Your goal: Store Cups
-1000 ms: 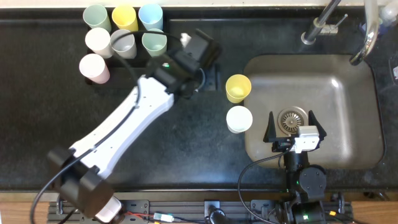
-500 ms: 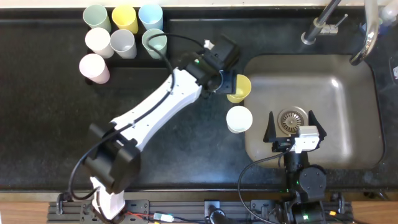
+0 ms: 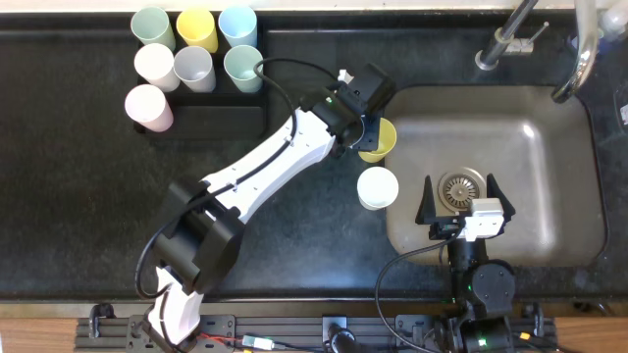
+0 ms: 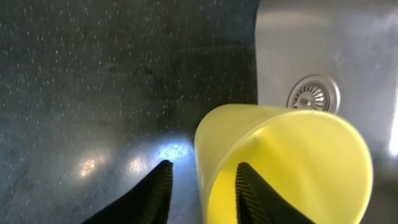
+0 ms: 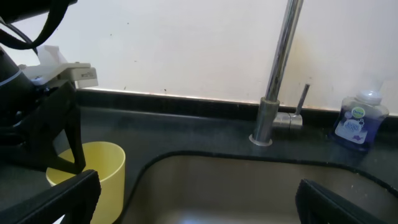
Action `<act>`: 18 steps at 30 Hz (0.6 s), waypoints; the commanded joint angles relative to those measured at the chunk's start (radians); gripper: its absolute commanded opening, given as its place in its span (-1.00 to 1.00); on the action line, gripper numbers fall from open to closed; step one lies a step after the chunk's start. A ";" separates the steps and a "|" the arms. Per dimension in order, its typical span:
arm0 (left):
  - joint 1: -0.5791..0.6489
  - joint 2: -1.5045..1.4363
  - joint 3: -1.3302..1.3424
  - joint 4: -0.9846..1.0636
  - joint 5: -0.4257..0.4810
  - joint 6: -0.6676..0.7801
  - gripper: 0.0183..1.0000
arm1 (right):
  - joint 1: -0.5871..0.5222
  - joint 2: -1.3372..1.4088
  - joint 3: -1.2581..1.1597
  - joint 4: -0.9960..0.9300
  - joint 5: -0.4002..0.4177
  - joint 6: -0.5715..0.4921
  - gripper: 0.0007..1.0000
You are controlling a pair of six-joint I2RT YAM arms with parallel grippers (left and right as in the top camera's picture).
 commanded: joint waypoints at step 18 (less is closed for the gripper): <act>0.003 -0.010 0.026 0.010 -0.020 -0.001 -0.97 | -0.006 -0.011 -0.013 0.007 0.008 0.000 1.00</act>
